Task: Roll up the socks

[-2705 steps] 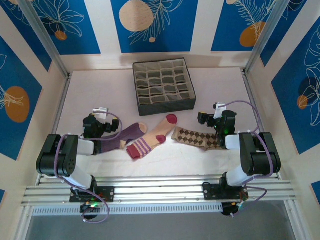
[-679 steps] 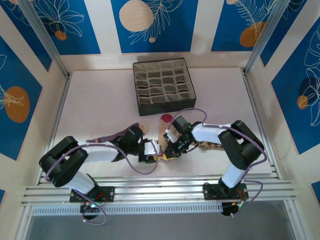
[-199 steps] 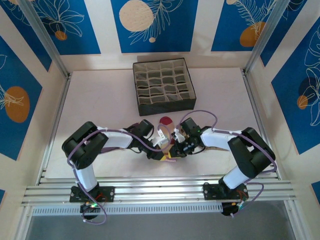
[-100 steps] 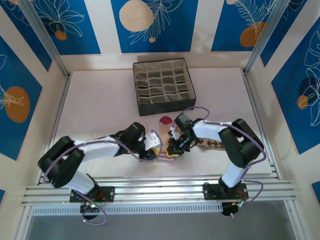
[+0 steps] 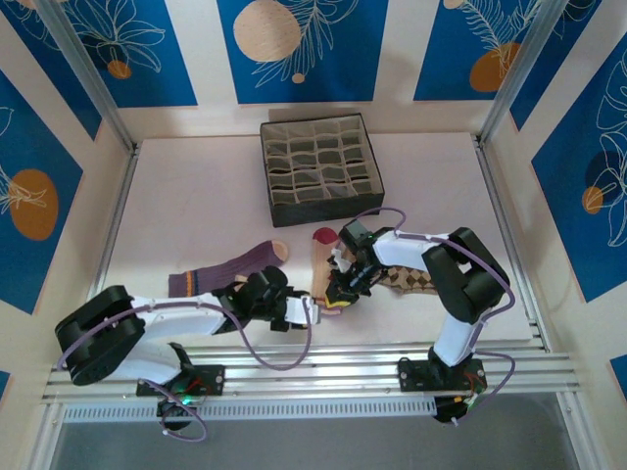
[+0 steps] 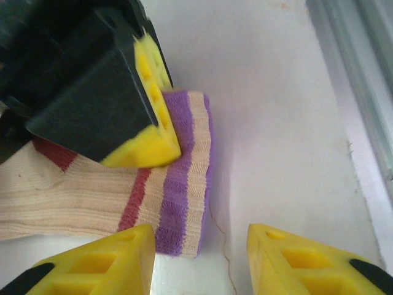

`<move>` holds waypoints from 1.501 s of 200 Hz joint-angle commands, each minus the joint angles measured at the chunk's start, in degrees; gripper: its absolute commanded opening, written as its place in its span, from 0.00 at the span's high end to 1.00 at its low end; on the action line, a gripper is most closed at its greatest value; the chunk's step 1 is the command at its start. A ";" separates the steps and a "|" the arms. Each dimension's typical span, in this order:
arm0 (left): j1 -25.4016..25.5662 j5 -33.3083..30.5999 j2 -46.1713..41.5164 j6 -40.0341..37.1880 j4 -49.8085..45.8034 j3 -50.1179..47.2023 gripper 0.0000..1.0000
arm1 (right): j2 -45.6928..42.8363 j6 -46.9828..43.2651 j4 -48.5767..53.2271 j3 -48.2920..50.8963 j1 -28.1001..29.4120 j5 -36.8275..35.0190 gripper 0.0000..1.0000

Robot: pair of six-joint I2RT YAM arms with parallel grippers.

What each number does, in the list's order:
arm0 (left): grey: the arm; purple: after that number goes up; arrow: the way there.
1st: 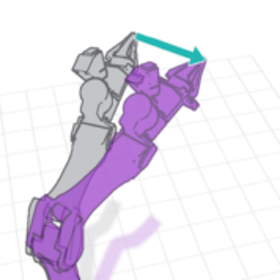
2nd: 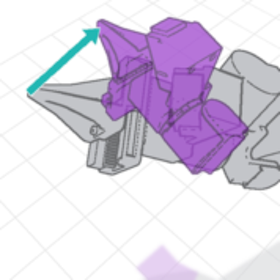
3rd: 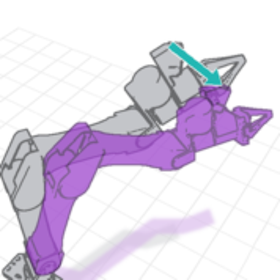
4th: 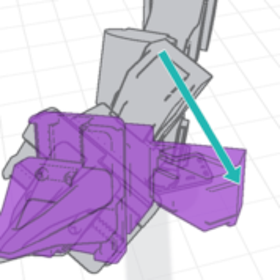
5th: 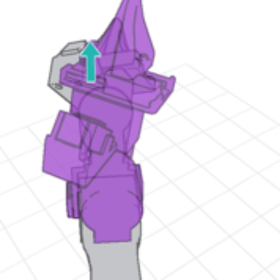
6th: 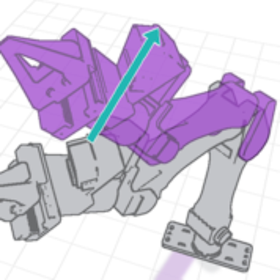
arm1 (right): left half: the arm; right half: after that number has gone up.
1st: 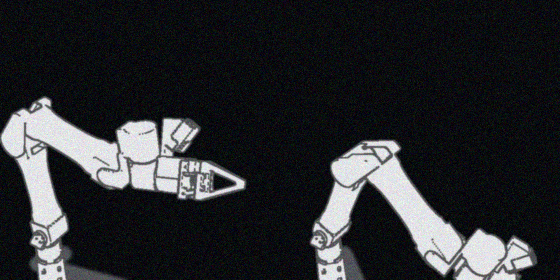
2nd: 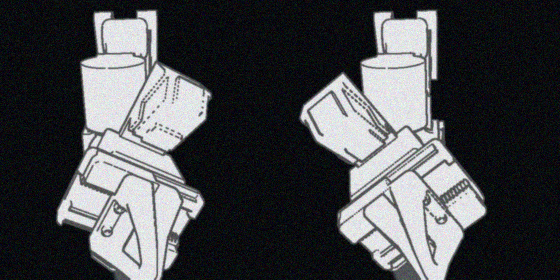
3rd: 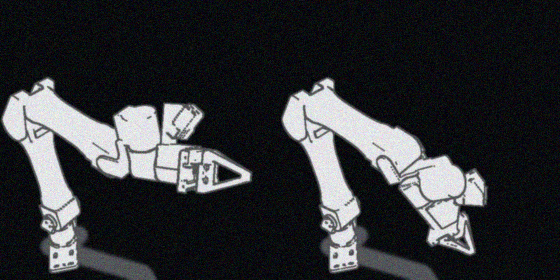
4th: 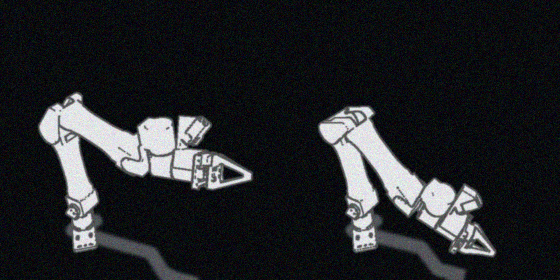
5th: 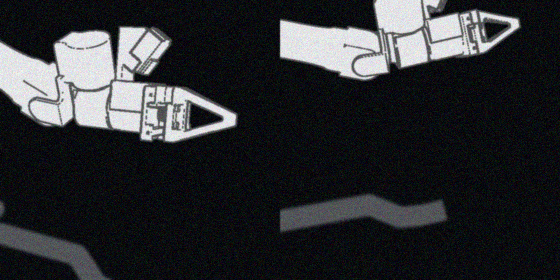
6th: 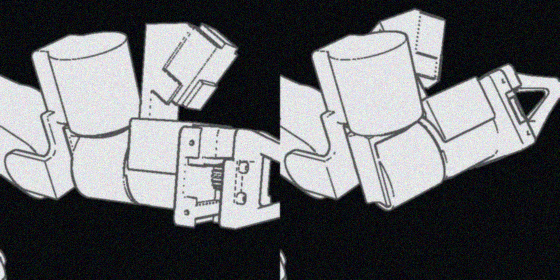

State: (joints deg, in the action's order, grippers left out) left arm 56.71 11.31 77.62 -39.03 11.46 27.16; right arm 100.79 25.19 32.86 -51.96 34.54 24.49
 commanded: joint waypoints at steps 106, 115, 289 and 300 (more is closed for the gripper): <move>4.67 -9.05 2.66 -7.93 8.34 -0.35 0.55 | 4.25 -1.19 3.94 0.99 0.70 -4.90 1.00; 4.65 -9.03 2.79 -8.31 8.27 -0.28 0.55 | 4.32 -1.23 3.92 0.99 0.70 -4.89 1.00; 1.35 0.10 14.78 1.39 0.22 5.34 1.00 | -1.54 -0.24 1.10 3.06 -0.45 -4.45 0.54; 0.63 3.28 14.38 3.15 -1.33 5.72 1.00 | -3.85 0.76 0.32 4.11 -1.54 -6.80 0.51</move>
State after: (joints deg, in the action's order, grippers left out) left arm 58.94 5.69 90.83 -41.43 21.15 31.42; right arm 99.04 24.56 34.41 -51.24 33.80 24.88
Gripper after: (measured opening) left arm 0.047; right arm 0.463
